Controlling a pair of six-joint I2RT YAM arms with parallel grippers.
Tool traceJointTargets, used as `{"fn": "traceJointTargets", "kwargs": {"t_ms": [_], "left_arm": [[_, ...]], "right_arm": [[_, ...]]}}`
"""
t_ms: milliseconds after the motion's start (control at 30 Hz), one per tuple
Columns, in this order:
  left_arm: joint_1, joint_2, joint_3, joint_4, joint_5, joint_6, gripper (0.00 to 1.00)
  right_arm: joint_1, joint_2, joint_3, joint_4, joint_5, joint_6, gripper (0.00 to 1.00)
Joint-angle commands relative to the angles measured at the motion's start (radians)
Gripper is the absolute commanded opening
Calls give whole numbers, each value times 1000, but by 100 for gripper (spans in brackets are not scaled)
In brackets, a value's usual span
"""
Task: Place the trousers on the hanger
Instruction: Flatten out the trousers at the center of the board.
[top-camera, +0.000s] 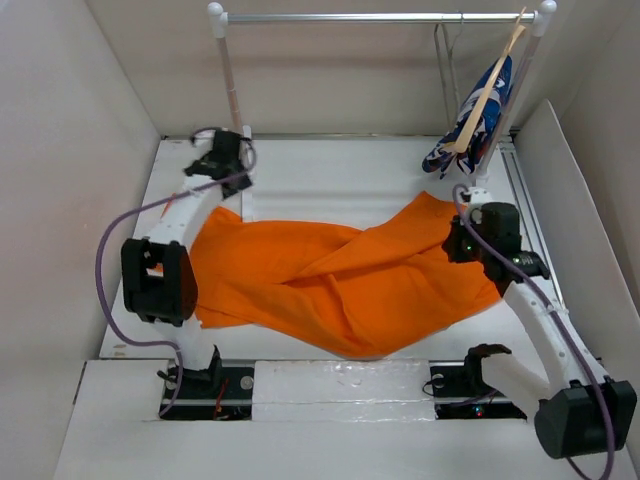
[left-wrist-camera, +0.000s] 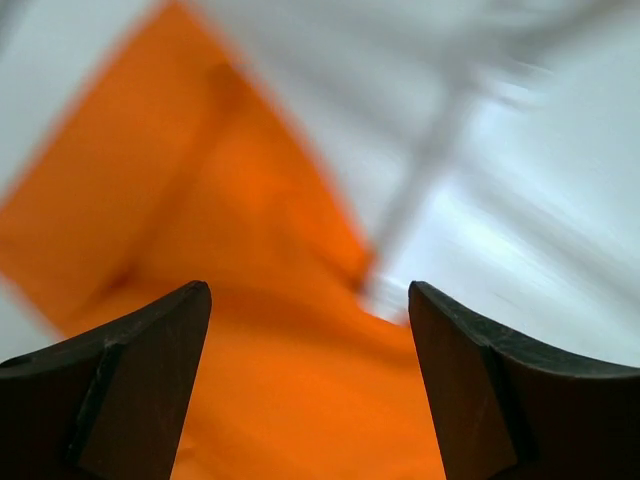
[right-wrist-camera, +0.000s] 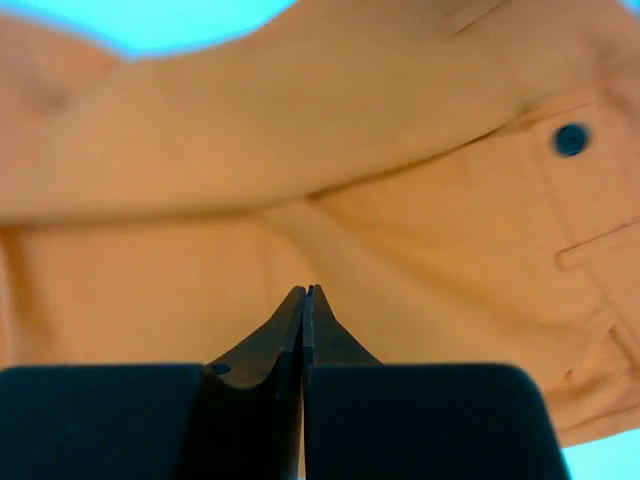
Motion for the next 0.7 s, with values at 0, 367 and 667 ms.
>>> {"fn": "traceJointTargets", "kwargs": {"t_ms": [0, 367, 667], "left_arm": [[-236, -103, -154, 115, 128, -61, 76], [-401, -48, -338, 242, 266, -122, 76], [-448, -78, -342, 313, 376, -113, 73]], "right_arm": [[-160, 36, -23, 198, -118, 36, 3], [-602, 494, 129, 312, -122, 169, 76], [-777, 383, 4, 123, 193, 278, 75]]}}
